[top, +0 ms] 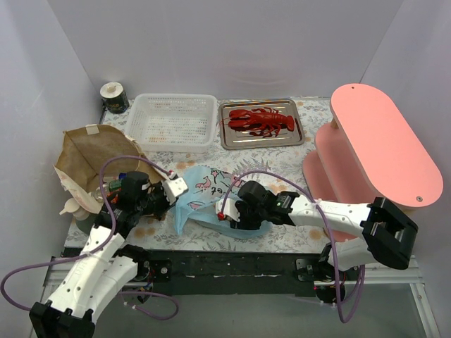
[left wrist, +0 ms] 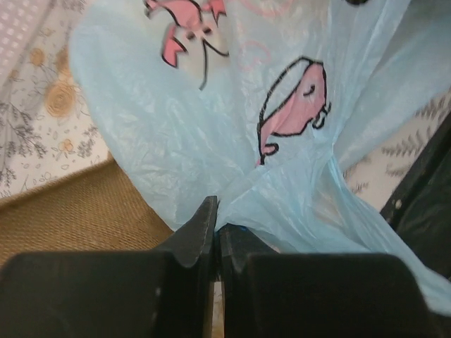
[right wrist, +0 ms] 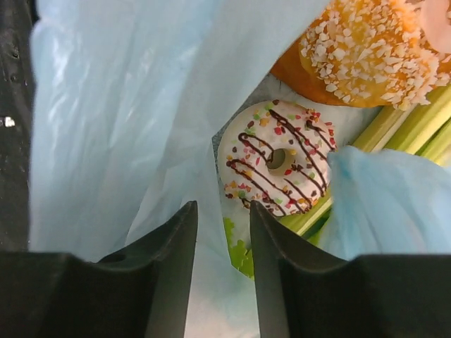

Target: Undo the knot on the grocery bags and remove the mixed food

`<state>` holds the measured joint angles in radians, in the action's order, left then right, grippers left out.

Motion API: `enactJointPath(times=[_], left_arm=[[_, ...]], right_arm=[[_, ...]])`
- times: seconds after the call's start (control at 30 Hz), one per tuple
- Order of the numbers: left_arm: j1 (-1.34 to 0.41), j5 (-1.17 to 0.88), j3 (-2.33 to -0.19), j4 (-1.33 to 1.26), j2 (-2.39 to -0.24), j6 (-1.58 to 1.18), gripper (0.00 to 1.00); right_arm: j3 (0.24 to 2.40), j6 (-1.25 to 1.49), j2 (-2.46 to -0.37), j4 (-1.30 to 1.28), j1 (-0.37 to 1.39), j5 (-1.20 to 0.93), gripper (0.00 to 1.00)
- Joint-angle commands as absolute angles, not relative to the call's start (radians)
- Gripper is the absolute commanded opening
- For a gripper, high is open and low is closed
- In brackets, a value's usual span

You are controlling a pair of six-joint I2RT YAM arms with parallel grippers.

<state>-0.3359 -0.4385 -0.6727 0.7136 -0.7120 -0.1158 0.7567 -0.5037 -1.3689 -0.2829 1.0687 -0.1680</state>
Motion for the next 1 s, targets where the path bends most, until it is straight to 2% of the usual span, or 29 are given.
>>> enactJointPath(times=[0.0, 0.13, 0.3, 0.57, 0.83, 0.97], left_arm=[[-0.334, -0.413, -0.583, 0.844, -0.614, 0.176, 0.0], [-0.336, -0.437, -0.558, 0.925, -0.526, 0.268, 0.0], [-0.337, -0.4, -0.58, 0.939, -0.529, 0.281, 0.0], [-0.337, -0.433, -0.595, 0.867, -0.578, 0.199, 0.0], [-0.337, -0.446, -0.614, 0.81, -0.63, 0.14, 0.0], [-0.337, -0.449, -0.621, 0.787, -0.629, 0.115, 0.0]], right_arm=[[0.723, -0.479, -1.306, -0.224, 1.083, -0.123, 0.45], [0.704, -0.472, -1.261, -0.227, 1.081, -0.103, 0.5], [0.65, -0.468, -1.239, -0.245, 1.085, -0.123, 0.56], [0.791, -0.5, -1.337, -0.212, 1.078, -0.13, 0.51], [0.853, -0.566, -1.407, -0.251, 1.058, -0.271, 0.6], [0.841, -0.572, -1.414, -0.226, 1.055, -0.232, 0.61]])
